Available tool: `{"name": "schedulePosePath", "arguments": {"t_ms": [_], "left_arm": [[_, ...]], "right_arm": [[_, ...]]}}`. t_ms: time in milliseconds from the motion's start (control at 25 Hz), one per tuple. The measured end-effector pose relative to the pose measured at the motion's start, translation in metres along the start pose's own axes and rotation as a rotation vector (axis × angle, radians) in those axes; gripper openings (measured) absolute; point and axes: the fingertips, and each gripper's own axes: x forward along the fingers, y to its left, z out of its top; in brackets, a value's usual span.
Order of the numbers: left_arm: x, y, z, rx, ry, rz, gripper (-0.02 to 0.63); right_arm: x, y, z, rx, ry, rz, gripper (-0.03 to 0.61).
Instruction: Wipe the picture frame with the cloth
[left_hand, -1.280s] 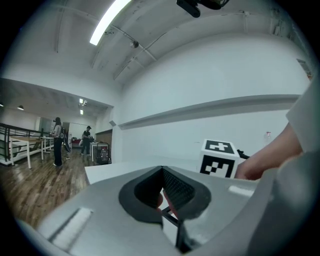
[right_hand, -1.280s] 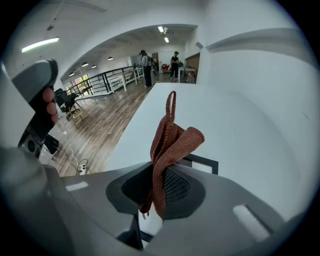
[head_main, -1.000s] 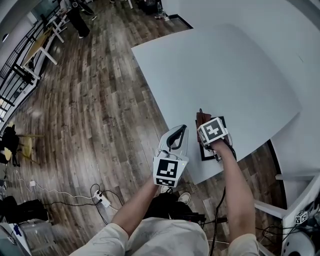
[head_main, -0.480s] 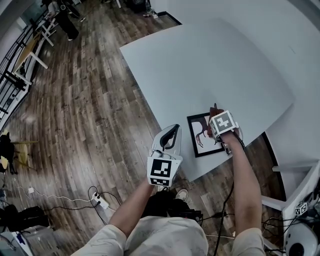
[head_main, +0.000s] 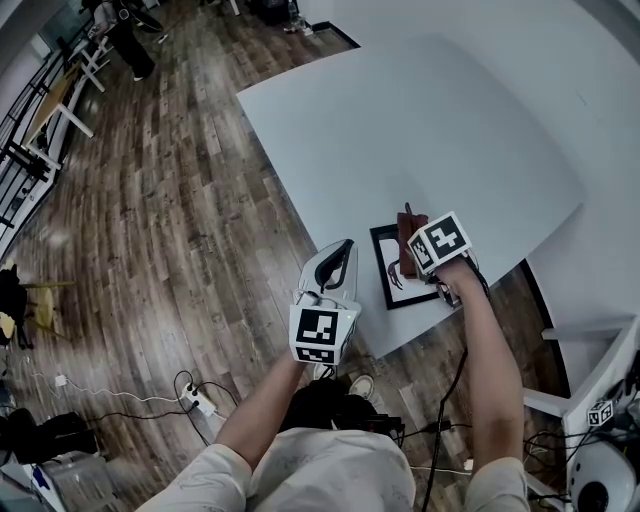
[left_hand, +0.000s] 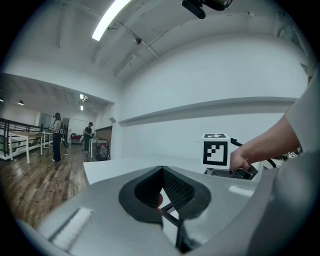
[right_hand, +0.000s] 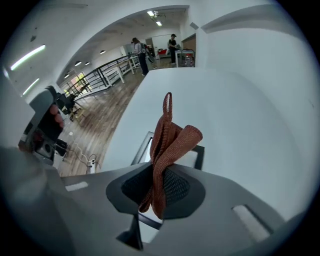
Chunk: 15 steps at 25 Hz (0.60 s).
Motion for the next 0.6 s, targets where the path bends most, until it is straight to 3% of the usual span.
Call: {"name": "schedulePosePath", "arguments": {"t_ms": [280, 600], "left_arm": [[0.004, -0.001, 0.007, -0.006, -0.015, 0.000, 0.000], [-0.001, -0.007, 0.005, 0.003, -0.011, -0.012, 0.000]], "right_arm": [[0.018, 0.058, 0.004, -0.069, 0.036, 0.072, 0.078], [0.034, 0.048, -0.019, 0.000, 0.044, 0.033, 0.078]]}}
